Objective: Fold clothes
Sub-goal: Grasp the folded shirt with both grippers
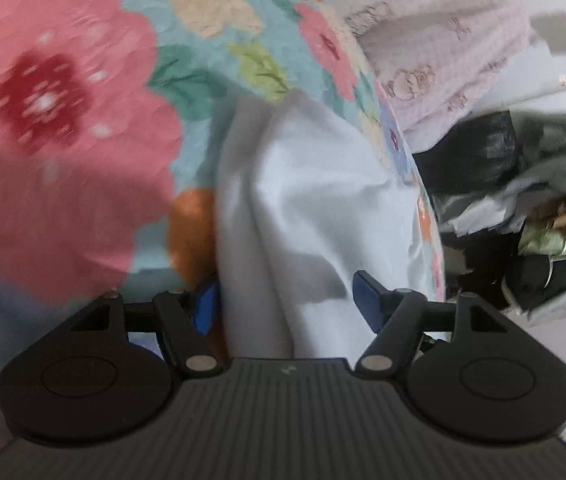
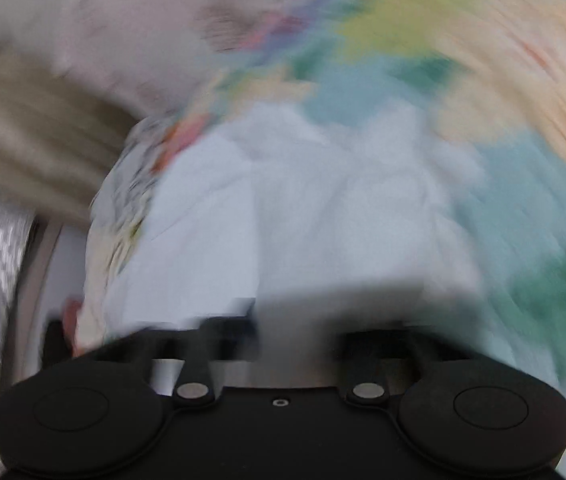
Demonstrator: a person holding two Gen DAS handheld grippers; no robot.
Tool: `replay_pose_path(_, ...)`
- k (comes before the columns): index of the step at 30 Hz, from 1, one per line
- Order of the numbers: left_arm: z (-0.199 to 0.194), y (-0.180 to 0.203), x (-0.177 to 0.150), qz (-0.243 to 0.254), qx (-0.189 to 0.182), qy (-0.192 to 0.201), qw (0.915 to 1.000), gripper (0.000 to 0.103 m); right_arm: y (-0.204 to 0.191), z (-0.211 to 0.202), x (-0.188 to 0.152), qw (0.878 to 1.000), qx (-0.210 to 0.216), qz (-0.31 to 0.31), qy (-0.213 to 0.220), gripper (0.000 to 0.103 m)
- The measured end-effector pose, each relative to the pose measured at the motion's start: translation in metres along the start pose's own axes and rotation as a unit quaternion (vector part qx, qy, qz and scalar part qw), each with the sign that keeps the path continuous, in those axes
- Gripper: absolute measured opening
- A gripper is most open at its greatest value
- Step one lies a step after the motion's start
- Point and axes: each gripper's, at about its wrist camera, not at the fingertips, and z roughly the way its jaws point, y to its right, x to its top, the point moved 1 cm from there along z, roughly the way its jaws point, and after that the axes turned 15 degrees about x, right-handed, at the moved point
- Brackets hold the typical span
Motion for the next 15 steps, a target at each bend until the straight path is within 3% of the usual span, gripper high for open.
replay_pose_path(1, -0.004, 0.009, -0.001, 0.022, 0.008, 0.008, 0.9997, 0.015, -0.014, -0.004, -0.001, 0.999, -0.006, -0.041, 0.011, 0.021)
replay_pose_path(3, -0.014, 0.027, -0.004, 0.065, 0.022, 0.026, 0.9973, 0.013, -0.039, -0.015, -0.004, 0.994, -0.021, -0.107, 0.031, 0.02)
replay_pose_path(7, -0.03, 0.076, -0.025, 0.176, 0.07, 0.065, 0.9798, 0.015, -0.073, -0.017, -0.007, 0.968, -0.127, -0.214, 0.028, 0.02)
replay_pose_path(9, -0.022, 0.082, -0.03, 0.191, 0.114, 0.064, 0.9729, 0.021, -0.057, -0.01, -0.006, 0.973, -0.134, -0.186, 0.012, 0.023)
replay_pose_path(11, -0.016, 0.082, -0.033, 0.197, 0.145, 0.066, 0.9673, 0.044, -0.04, -0.008, -0.005, 0.981, -0.128, -0.149, 0.007, 0.028)
replay_pose_path(14, -0.015, 0.063, -0.023, 0.155, 0.136, 0.081, 0.9751, 0.062, -0.019, -0.021, 0.0, 0.992, -0.094, -0.08, 0.022, 0.04)
replay_pose_path(15, -0.013, 0.054, -0.015, 0.126, 0.126, 0.082, 0.9805, 0.064, -0.011, -0.023, -0.001, 0.995, -0.077, -0.051, 0.024, 0.047)
